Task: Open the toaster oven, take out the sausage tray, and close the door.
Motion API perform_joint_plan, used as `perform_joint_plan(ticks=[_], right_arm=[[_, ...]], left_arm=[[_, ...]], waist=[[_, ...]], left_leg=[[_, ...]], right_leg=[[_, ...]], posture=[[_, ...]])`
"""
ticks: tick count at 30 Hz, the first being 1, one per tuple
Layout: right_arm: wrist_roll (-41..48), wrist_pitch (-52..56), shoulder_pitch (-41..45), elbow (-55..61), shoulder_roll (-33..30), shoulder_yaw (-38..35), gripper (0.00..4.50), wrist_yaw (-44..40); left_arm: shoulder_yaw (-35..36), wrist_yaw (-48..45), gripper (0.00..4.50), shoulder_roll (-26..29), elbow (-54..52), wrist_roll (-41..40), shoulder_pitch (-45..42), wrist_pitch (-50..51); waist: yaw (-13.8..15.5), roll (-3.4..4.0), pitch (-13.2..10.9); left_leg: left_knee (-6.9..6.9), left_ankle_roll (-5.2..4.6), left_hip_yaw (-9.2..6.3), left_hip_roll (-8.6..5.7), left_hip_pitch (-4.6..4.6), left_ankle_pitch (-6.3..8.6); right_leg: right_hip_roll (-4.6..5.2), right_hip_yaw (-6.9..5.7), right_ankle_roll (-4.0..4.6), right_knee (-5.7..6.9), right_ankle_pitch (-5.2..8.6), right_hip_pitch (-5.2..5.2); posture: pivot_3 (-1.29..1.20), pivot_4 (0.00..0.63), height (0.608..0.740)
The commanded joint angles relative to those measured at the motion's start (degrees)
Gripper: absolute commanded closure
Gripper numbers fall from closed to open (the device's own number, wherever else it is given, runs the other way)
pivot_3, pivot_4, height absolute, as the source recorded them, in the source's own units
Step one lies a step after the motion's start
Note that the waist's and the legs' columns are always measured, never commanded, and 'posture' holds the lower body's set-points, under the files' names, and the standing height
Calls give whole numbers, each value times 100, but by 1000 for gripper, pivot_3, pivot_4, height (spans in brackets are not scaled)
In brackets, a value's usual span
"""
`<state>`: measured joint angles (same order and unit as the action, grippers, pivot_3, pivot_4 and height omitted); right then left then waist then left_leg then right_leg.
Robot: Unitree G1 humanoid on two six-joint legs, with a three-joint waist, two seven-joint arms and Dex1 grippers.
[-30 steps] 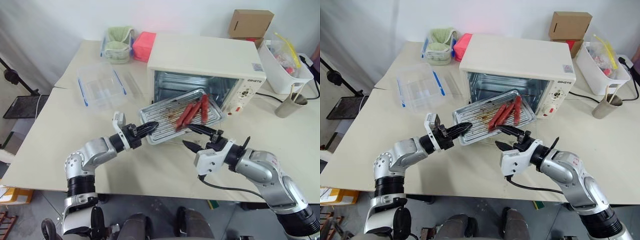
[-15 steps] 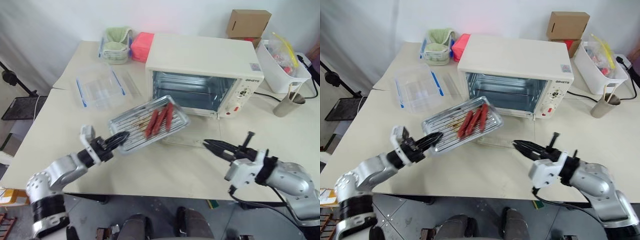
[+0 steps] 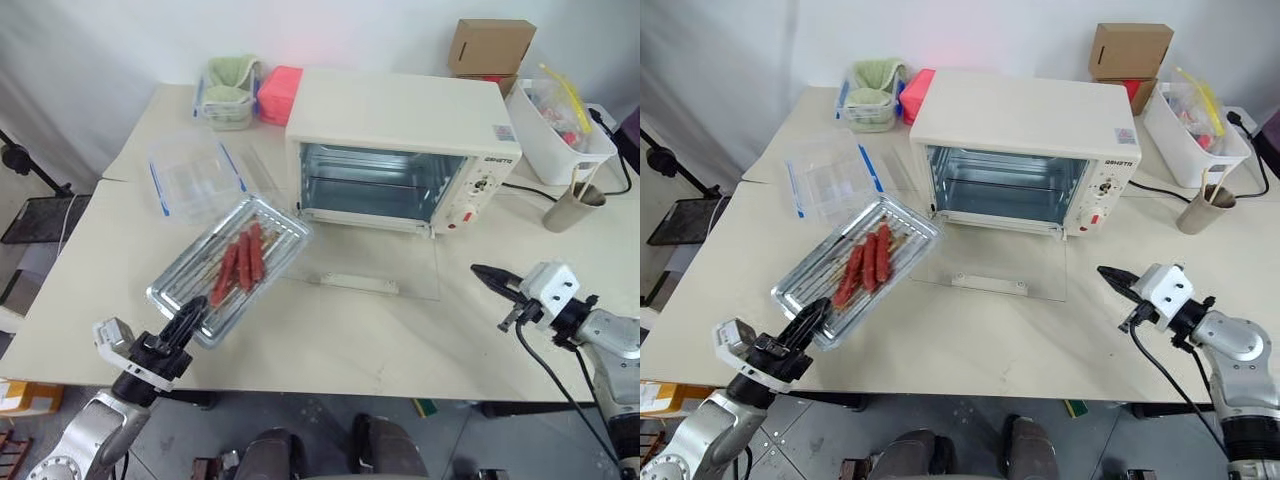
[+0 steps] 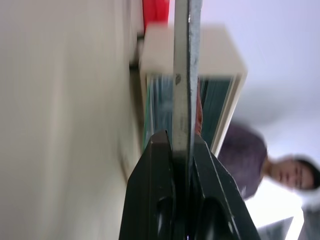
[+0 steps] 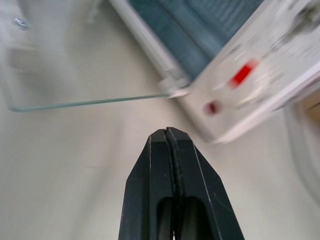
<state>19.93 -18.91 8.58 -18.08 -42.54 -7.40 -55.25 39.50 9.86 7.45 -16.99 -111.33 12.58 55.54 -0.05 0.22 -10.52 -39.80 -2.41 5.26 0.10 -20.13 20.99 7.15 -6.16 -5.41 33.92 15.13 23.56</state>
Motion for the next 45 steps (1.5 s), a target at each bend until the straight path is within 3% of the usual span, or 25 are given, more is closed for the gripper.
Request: perform_joint_plan(ticks=[1, 7, 14, 27, 31, 35, 40, 45], right_arm=[[338, 446, 180, -134, 136, 72, 4474, -552], [367, 596, 662, -448, 374, 185, 4474, -1131], [1008, 1053, 898, -175, 509, -197, 4474, -1522], [2096, 2773, 1387, 1552, 324, -1138, 4474, -593], [2354, 3305, 1168, 2158, 259, -1300, 4474, -322], [2313, 3451, 474, 2738, 204, -1394, 3662, -322], [2152, 3223, -720, 3335, 103, -1595, 2052, -677], [2139, 3091, -1441, 3704, 56, -1843, 493, -887]], left_arm=[[93, 230, 4500, -158, -435, -167, 122, -501], [-41, 564, 4500, -304, -631, -167, 130, -932], [56, 370, 4500, -125, -326, -167, 196, -777], [174, -218, 4500, 590, 644, -167, -76, 140], [3, -188, 4500, 993, 931, -167, -445, 517], [-355, -210, 4500, 1492, 1176, -167, -801, 937], [-1143, -301, 4500, 2061, 1365, -167, -1433, 1397], [-1838, -189, 4500, 2261, 1974, -167, -2362, 1624]], waist=[[10, 2, 0], [2, 2, 0], [11, 2, 0], [34, 21, -2], [81, 21, -3], [144, 21, -3], [163, 18, -4], [118, 21, -4]], left_leg=[[0, -1, 0, 0, -1, 1], [0, -3, 0, -5, -2, 4], [0, -5, -2, -6, -7, 6], [6, 27, -6, -7, -10, 25], [9, 28, -6, -12, -13, 27], [12, 26, -7, -13, -15, 29], [18, 11, -13, -28, -21, 31], [18, 1, 1, -37, -18, 28]], right_leg=[[2, -1, 0, 0, 0, 1], [8, -3, 0, 0, 0, 4], [10, -8, 0, -2, 0, 5], [18, -10, 1, -1, 1, 15], [22, -10, 1, -1, 1, 17], [23, -12, 0, -2, 0, 19], [27, -14, -8, 2, -4, 17], [28, -5, -32, -3, -17, 9]], posture=[[0, 150, 740], [0, 150, 740], [0, 150, 740], [0, 150, 740], [0, 150, 740], [0, 150, 740], [0, 150, 740], [0, 150, 740]])
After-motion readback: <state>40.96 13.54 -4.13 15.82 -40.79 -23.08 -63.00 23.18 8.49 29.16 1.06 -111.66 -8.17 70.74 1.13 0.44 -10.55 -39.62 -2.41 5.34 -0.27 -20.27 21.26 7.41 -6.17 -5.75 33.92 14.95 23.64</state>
